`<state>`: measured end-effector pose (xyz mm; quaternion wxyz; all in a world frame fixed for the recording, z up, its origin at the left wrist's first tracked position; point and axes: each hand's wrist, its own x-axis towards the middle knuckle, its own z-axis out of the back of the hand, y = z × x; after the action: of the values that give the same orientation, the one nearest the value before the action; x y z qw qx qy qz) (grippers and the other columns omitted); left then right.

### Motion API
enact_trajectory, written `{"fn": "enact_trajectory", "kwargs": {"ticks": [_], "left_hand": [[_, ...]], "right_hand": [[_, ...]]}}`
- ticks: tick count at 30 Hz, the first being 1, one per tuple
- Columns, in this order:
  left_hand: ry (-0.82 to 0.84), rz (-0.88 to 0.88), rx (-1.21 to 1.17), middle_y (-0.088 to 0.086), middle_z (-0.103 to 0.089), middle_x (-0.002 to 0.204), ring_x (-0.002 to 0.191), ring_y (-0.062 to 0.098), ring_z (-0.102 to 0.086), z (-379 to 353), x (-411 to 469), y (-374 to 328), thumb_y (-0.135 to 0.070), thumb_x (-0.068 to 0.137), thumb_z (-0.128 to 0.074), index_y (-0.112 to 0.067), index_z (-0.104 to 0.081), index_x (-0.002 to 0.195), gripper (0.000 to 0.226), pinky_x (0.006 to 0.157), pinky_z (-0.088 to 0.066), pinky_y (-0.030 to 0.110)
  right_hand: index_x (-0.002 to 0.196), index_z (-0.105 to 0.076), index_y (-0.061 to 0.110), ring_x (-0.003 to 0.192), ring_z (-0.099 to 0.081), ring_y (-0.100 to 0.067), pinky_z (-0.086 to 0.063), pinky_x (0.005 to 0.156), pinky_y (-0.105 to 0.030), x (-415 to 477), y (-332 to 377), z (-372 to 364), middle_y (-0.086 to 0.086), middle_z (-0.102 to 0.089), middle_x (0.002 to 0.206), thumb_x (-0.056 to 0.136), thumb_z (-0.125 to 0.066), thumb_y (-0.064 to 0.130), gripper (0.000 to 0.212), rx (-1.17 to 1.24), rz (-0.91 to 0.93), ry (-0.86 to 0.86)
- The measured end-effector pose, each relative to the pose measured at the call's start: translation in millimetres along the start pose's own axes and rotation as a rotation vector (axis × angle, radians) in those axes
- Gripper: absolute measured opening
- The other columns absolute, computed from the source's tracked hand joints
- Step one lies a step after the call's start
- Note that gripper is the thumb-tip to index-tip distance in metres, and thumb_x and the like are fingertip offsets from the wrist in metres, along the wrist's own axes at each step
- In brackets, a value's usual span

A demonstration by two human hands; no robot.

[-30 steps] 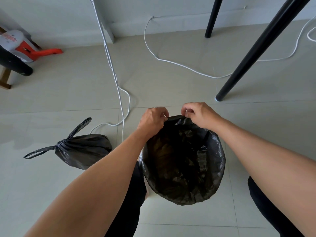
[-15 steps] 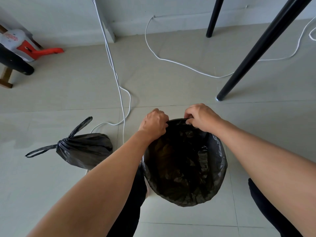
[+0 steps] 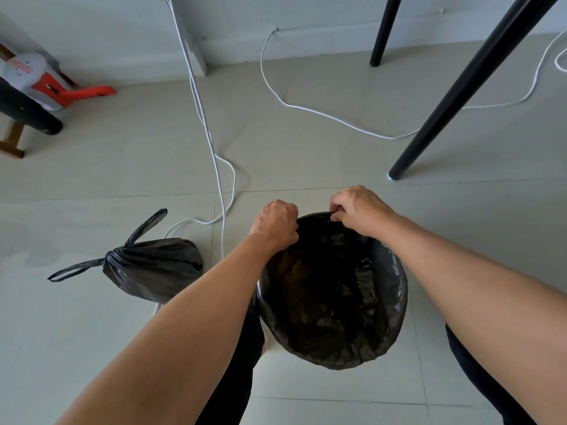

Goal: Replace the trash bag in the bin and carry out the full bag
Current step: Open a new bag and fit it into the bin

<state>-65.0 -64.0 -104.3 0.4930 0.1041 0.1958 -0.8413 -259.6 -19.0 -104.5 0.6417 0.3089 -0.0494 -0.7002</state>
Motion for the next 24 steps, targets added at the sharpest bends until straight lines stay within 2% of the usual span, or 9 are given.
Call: {"fn": "enact_trajectory", "kwargs": {"ticks": [3, 6, 9, 12, 14, 16, 19, 21, 24], "left_hand": [[0.027, 0.052, 0.046, 0.003, -0.04, 0.063, 0.064, 0.023, -0.047, 4, -5, 5, -0.008, 0.08, -0.063, -0.009, -0.052, 0.071, 0.015, 0.056, -0.039, 0.03], [0.061, 0.115, 0.048, 0.001, -0.036, 0.065, 0.066, 0.024, -0.047, 8, -10, 12, -0.009, 0.078, -0.063, -0.011, -0.051, 0.077, 0.012, 0.058, -0.04, 0.031], [0.123, 0.16, 0.024, 0.001, -0.039, 0.07, 0.065, 0.021, -0.046, 12, -12, 14, -0.009, 0.076, -0.061, -0.012, -0.051, 0.081, 0.012, 0.058, -0.041, 0.03], [0.204, 0.197, 0.027, 0.006, -0.051, 0.078, 0.066, 0.021, -0.05, 16, -12, 15, -0.009, 0.075, -0.06, -0.01, -0.048, 0.075, 0.012, 0.056, -0.041, 0.03], [0.223, 0.19, 0.035, 0.006, -0.058, 0.084, 0.073, 0.023, -0.057, 19, -11, 16, -0.02, 0.076, -0.066, -0.013, -0.05, 0.072, 0.019, 0.057, -0.041, 0.03], [0.167, 0.16, -0.005, 0.001, -0.061, 0.091, 0.085, 0.023, -0.06, 20, -7, 15, -0.037, 0.075, -0.072, -0.016, -0.061, 0.088, 0.027, 0.063, -0.041, 0.03], [-0.007, 0.066, -0.156, -0.002, -0.062, 0.108, 0.1, 0.02, -0.059, 18, 1, 9, -0.04, 0.076, -0.074, -0.02, -0.063, 0.116, 0.046, 0.076, -0.044, 0.03], [-0.094, -0.002, -0.218, -0.002, -0.061, 0.11, 0.104, 0.018, -0.056, 16, 8, 1, -0.035, 0.079, -0.074, -0.019, -0.062, 0.121, 0.047, 0.078, -0.042, 0.029], [-0.116, -0.046, -0.263, -0.002, -0.062, 0.11, 0.108, 0.018, -0.053, 10, 15, -7, -0.028, 0.081, -0.073, -0.018, -0.06, 0.125, 0.046, 0.078, -0.039, 0.027]], "right_hand": [[0.115, -0.065, 0.02, 0.103, -0.054, -0.018, -0.042, 0.082, -0.029, -6, -4, 5, 0.001, -0.062, 0.106, 0.083, -0.073, 0.03, 0.034, 0.073, 0.007, -0.042], [0.126, -0.056, 0.021, 0.115, -0.046, -0.016, -0.039, 0.092, -0.03, -18, -12, 10, 0.002, -0.06, 0.117, 0.079, -0.077, 0.033, 0.053, 0.098, 0.014, -0.068], [0.128, -0.055, 0.02, 0.116, -0.047, -0.019, -0.041, 0.096, -0.035, -26, -18, 11, 0.0, -0.059, 0.119, 0.079, -0.077, 0.032, 0.056, 0.082, -0.02, -0.075], [0.126, -0.056, 0.018, 0.114, -0.049, -0.021, -0.043, 0.094, -0.035, -29, -18, 10, -0.002, -0.06, 0.118, 0.081, -0.075, 0.028, 0.05, 0.071, -0.036, -0.071], [0.123, -0.058, 0.016, 0.112, -0.05, -0.022, -0.044, 0.093, -0.036, -29, -17, 8, -0.004, -0.06, 0.117, 0.083, -0.074, 0.027, 0.044, 0.063, -0.039, -0.08], [0.122, -0.059, 0.015, 0.112, -0.051, -0.022, -0.044, 0.094, -0.036, -27, -17, 8, -0.004, -0.061, 0.116, 0.083, -0.074, 0.027, 0.044, 0.062, -0.036, -0.102], [0.123, -0.059, 0.013, 0.113, -0.051, -0.022, -0.044, 0.096, -0.036, -23, -16, 8, -0.004, -0.06, 0.116, 0.083, -0.074, 0.027, 0.045, 0.078, -0.027, -0.143], [0.121, -0.06, 0.013, 0.112, -0.05, -0.021, -0.044, 0.094, -0.035, -20, -15, 7, -0.002, -0.059, 0.115, 0.081, -0.076, 0.027, 0.045, 0.077, -0.022, -0.167], [0.116, -0.062, 0.014, 0.109, -0.05, -0.021, -0.043, 0.091, -0.033, -18, -14, 5, -0.001, -0.057, 0.11, 0.08, -0.076, 0.027, 0.041, 0.061, -0.02, -0.167]]}}
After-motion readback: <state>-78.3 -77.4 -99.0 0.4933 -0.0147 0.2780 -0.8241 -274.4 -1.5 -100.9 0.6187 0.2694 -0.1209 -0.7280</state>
